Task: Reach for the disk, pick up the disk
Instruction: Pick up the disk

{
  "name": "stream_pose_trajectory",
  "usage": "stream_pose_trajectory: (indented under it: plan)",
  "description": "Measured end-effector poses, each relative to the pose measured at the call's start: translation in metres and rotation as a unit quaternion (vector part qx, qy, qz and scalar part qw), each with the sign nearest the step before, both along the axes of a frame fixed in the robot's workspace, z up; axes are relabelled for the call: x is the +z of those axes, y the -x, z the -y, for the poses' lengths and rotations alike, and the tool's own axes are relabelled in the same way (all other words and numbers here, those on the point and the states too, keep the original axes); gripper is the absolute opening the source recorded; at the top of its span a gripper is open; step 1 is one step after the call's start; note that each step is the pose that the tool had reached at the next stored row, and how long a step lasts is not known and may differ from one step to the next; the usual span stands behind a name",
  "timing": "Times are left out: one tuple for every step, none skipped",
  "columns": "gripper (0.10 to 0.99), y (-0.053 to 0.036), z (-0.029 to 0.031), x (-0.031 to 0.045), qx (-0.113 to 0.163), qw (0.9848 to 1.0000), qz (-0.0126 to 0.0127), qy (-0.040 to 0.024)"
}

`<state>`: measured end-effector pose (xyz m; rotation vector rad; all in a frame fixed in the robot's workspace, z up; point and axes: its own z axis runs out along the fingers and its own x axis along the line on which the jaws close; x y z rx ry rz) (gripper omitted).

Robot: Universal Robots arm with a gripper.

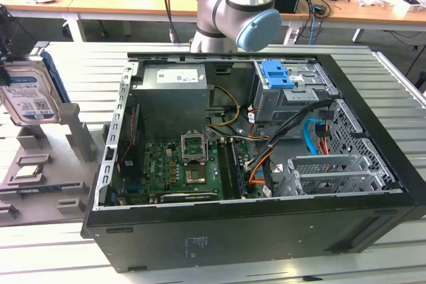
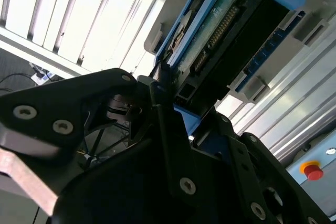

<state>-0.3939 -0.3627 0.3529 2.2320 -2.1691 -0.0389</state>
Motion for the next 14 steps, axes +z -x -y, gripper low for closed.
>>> stream_pose_trajectory:
  plan:
    - [0.365,0.0000,0.0000,0.0075,0.000,1.0000,0.0000,0.0000]
    - [0.365,-0.0001,0.0000,0.0130,0.000,1.0000,0.0000,0.0000]
    - [0.365,-0.0001,0.0000,0.0195,0.000,1.0000,0.0000,0.0000]
    - [0.365,-0.0001,0.0000,0.0263,0.000,1.0000,0.0000,0.0000]
    - [0.365,-0.0001,0.0000,0.0338,0.000,1.0000,0.0000,0.0000]
    - [0.365,-0.0002,0.0000,0.0438,0.000,1.0000,0.0000,0.0000]
    - [0.365,-0.0002,0.0000,0.0582,0.000,1.0000,0.0000,0.0000]
    - [0.365,-0.0002,0.0000,0.0636,0.000,1.0000,0.0000,0.0000]
    - [0.365,-0.0002,0.0000,0.0685,0.000,1.0000,0.0000,0.0000]
    - [0.365,-0.0002,0.0000,0.0703,0.000,1.0000,0.0000,0.0000]
    - [0.365,-0.0002,-0.0001,0.0724,0.000,1.0000,0.0000,0.0000]
    - [0.365,-0.0002,0.0000,0.0759,0.000,1.0000,0.0000,0.0000]
    - [0.365,-0.0002,0.0000,0.0789,0.000,1.0000,0.0000,0.0000]
    - [0.365,-0.0002,-0.0001,0.0810,0.000,1.0000,0.0000,0.0000]
